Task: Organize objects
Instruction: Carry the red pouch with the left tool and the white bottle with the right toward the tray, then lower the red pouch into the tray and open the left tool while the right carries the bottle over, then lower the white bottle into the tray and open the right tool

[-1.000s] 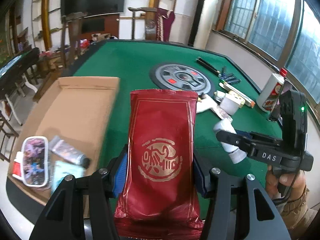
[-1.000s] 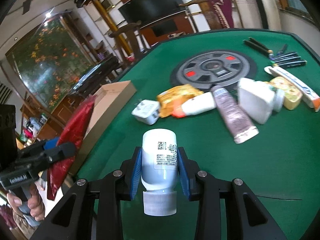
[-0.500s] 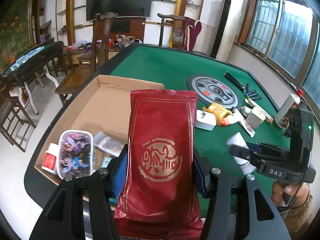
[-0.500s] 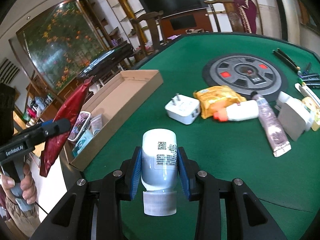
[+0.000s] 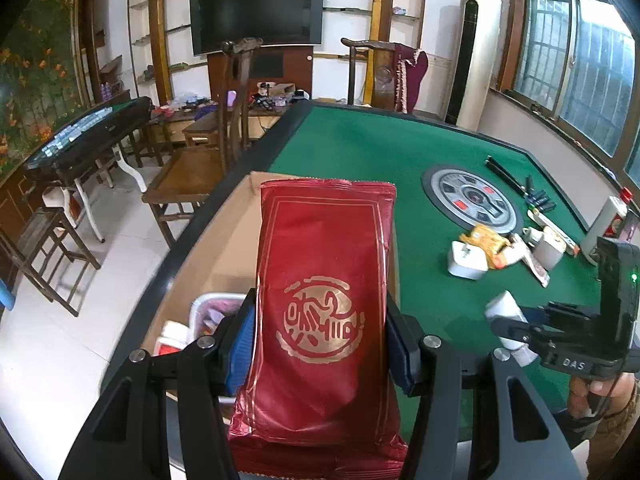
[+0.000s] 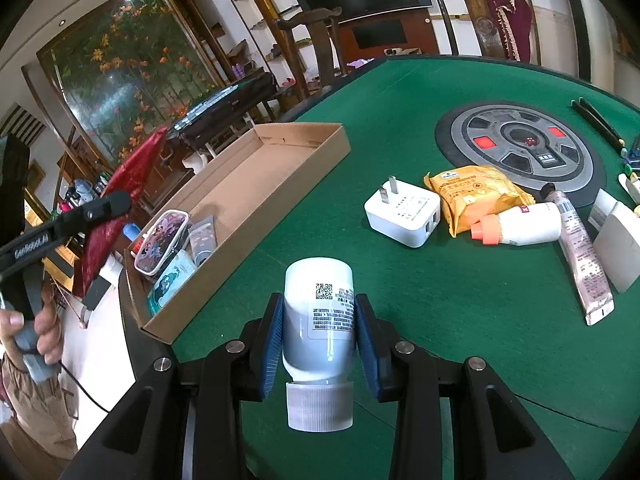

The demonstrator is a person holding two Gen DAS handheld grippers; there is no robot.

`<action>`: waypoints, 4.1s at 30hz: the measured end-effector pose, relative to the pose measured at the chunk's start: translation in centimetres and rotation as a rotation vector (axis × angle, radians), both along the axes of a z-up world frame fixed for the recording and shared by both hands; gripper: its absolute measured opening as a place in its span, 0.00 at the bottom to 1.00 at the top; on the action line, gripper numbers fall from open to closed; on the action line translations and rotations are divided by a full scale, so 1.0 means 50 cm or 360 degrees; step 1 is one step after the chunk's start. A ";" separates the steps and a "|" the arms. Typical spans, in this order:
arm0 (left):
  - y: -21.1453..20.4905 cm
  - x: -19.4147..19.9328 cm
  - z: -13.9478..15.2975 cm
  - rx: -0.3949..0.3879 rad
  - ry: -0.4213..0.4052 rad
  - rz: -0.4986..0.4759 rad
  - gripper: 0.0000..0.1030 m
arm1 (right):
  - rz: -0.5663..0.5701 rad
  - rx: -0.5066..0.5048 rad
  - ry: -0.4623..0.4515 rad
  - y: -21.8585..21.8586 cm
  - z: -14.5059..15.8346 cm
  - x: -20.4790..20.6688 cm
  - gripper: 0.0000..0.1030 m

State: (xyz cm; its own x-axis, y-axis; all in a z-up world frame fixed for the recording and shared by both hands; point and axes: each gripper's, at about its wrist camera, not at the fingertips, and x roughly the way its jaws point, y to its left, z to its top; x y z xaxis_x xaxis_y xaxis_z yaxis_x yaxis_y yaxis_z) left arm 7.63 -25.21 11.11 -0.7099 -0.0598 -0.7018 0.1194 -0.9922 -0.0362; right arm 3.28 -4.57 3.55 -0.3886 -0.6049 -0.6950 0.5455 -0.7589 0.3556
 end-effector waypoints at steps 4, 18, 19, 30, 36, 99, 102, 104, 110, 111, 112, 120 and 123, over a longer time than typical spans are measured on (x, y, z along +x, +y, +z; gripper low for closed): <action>-0.039 -0.027 0.017 -0.0035 0.0024 -0.0002 0.53 | 0.0012 0.0006 -0.0003 -0.017 -0.001 -0.004 0.36; -0.101 -0.147 -0.007 -0.0072 -0.0067 -0.0047 0.54 | 0.0090 0.0075 0.0034 -0.072 0.011 -0.004 0.37; -0.104 -0.157 -0.011 -0.0060 -0.0072 -0.0058 0.54 | 0.0095 0.0080 0.0038 -0.077 0.013 -0.005 0.37; -0.114 -0.232 -0.053 -0.0077 -0.0199 -0.0092 0.54 | 0.0144 0.0037 0.0025 -0.101 0.009 -0.009 0.37; -0.126 -0.262 -0.077 -0.0076 -0.0307 -0.0136 0.54 | 0.0135 0.0032 0.0020 -0.098 0.008 -0.011 0.37; -0.093 0.128 -0.073 0.0252 0.0246 0.0162 0.78 | 0.0495 0.0246 0.0208 -0.389 -0.003 -0.120 0.37; -0.069 0.142 -0.080 0.0221 0.0258 0.0168 0.78 | 0.0524 0.0297 0.0198 -0.403 -0.026 -0.113 0.37; -0.050 0.133 -0.080 0.0171 0.0249 0.0133 0.78 | 0.0539 0.0308 0.0182 -0.403 -0.037 -0.105 0.37; -0.018 0.129 -0.074 0.0145 0.0266 0.0057 0.78 | 0.0547 0.0254 0.0130 -0.387 -0.042 -0.108 0.37; -0.016 0.129 -0.074 0.0162 0.0267 0.0050 0.78 | 0.0542 0.0248 0.0123 -0.387 -0.042 -0.108 0.37; -0.016 0.128 -0.075 0.0180 0.0267 0.0047 0.78 | 0.0534 0.0240 0.0116 -0.386 -0.042 -0.109 0.37; -0.005 0.133 -0.067 0.0215 0.0288 0.0061 0.78 | 0.0432 0.0040 0.0162 -0.297 0.024 -0.100 0.55; 0.016 0.132 -0.061 0.0193 0.0297 0.0041 0.78 | 0.0383 -0.0040 0.0188 -0.212 0.046 -0.079 0.72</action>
State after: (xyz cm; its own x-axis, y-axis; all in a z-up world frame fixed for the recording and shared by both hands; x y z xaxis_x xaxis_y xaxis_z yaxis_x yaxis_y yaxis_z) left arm 14.23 -24.43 8.08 -0.8274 -0.0029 -0.5617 0.1249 -0.9759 -0.1790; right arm -0.70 -15.16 5.84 -0.3091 -0.7061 -0.6371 0.7478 -0.5943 0.2958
